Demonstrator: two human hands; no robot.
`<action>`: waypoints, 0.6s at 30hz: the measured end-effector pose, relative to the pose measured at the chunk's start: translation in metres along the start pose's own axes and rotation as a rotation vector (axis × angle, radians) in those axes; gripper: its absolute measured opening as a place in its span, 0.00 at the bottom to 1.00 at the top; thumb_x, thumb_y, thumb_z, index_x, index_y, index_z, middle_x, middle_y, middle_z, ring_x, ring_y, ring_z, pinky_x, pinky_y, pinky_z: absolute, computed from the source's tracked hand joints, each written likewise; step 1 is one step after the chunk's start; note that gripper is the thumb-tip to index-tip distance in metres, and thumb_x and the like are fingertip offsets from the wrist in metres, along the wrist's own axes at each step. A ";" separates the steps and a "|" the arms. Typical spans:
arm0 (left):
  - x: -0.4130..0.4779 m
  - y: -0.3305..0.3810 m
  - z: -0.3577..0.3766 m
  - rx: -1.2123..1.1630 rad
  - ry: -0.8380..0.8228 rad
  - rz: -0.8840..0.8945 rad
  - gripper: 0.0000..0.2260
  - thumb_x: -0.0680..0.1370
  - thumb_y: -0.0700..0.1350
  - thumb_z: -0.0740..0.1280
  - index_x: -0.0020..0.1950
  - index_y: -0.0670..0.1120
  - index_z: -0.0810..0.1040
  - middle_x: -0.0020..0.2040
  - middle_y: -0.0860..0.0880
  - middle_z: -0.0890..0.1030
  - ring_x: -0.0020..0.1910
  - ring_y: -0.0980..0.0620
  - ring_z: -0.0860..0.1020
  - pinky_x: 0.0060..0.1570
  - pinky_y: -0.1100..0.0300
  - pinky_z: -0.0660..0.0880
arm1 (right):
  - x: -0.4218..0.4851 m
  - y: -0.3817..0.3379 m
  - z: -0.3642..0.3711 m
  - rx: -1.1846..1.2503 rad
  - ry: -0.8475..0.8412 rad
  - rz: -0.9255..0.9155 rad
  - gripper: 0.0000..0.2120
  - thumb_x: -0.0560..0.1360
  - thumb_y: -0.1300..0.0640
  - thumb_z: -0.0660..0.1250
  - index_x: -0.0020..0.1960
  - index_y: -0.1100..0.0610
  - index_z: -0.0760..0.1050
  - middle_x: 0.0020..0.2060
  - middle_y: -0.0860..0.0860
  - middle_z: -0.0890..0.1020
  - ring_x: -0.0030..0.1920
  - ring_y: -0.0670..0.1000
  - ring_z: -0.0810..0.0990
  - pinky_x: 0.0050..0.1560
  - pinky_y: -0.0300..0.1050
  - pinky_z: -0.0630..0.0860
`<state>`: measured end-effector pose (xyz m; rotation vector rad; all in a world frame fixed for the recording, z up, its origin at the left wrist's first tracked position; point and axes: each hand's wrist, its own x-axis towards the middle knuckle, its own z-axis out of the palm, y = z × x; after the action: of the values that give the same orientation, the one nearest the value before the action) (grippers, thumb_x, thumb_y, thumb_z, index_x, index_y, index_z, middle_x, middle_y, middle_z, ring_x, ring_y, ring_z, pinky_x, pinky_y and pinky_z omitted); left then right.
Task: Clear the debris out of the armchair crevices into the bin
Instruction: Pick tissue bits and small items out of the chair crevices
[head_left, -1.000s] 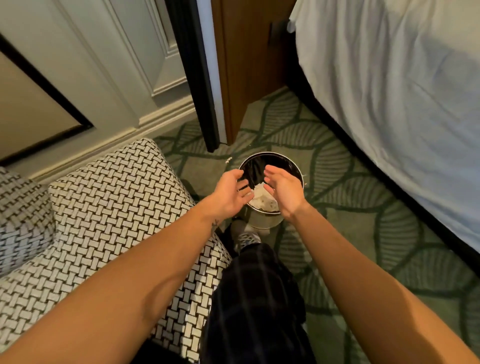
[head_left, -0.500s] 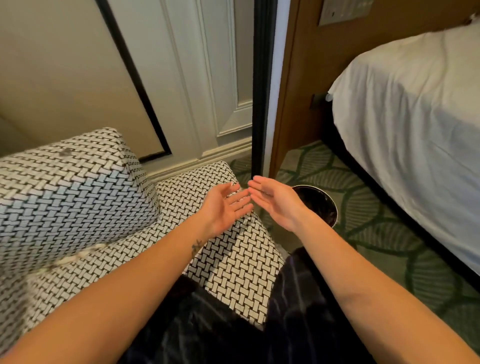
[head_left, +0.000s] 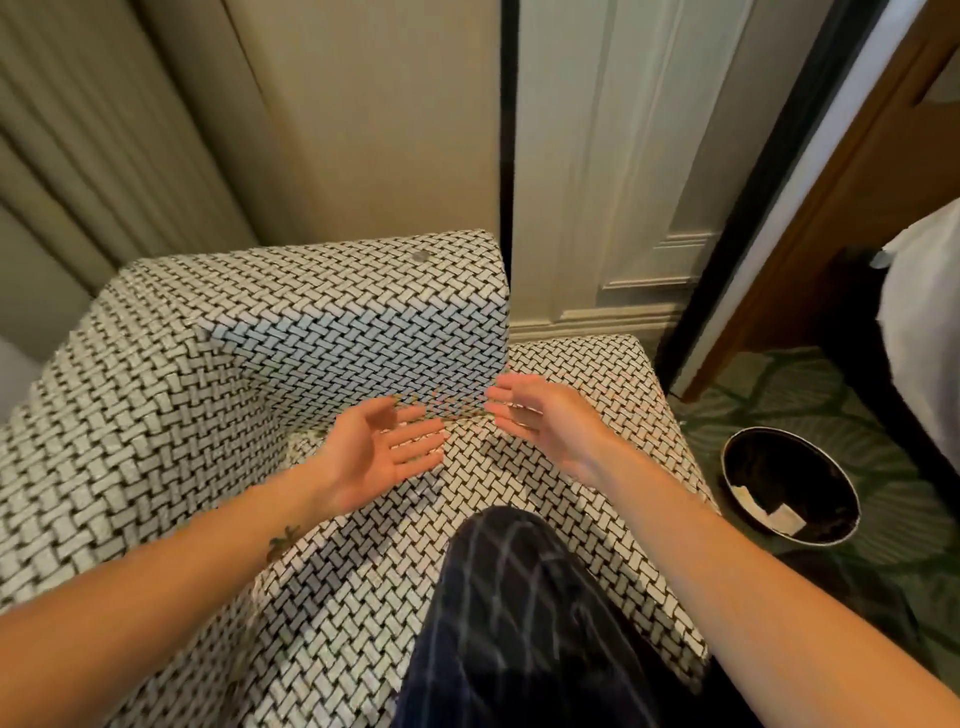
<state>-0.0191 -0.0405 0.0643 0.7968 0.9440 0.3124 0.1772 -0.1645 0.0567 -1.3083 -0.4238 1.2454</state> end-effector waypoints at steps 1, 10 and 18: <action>-0.004 0.005 -0.017 -0.019 0.031 0.007 0.20 0.86 0.49 0.54 0.70 0.37 0.72 0.63 0.34 0.81 0.63 0.35 0.80 0.64 0.41 0.76 | 0.006 0.003 0.011 -0.018 -0.021 0.010 0.12 0.83 0.62 0.59 0.63 0.56 0.76 0.57 0.52 0.85 0.59 0.51 0.83 0.56 0.42 0.79; 0.004 0.034 -0.090 -0.173 0.139 0.012 0.25 0.85 0.54 0.51 0.70 0.36 0.71 0.63 0.32 0.81 0.63 0.33 0.79 0.68 0.38 0.73 | 0.068 0.032 0.074 -0.277 -0.063 0.049 0.09 0.81 0.58 0.64 0.59 0.56 0.80 0.55 0.54 0.86 0.51 0.50 0.82 0.58 0.46 0.78; 0.016 0.044 -0.091 -0.165 0.220 0.036 0.27 0.85 0.58 0.49 0.66 0.39 0.76 0.59 0.37 0.84 0.61 0.37 0.82 0.67 0.39 0.74 | 0.117 0.057 0.088 -0.470 -0.067 0.136 0.08 0.83 0.56 0.63 0.57 0.59 0.78 0.48 0.55 0.83 0.41 0.49 0.77 0.42 0.38 0.73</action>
<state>-0.0803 0.0411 0.0557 0.6366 1.0950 0.5103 0.1213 -0.0348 -0.0127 -1.7172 -0.7156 1.3545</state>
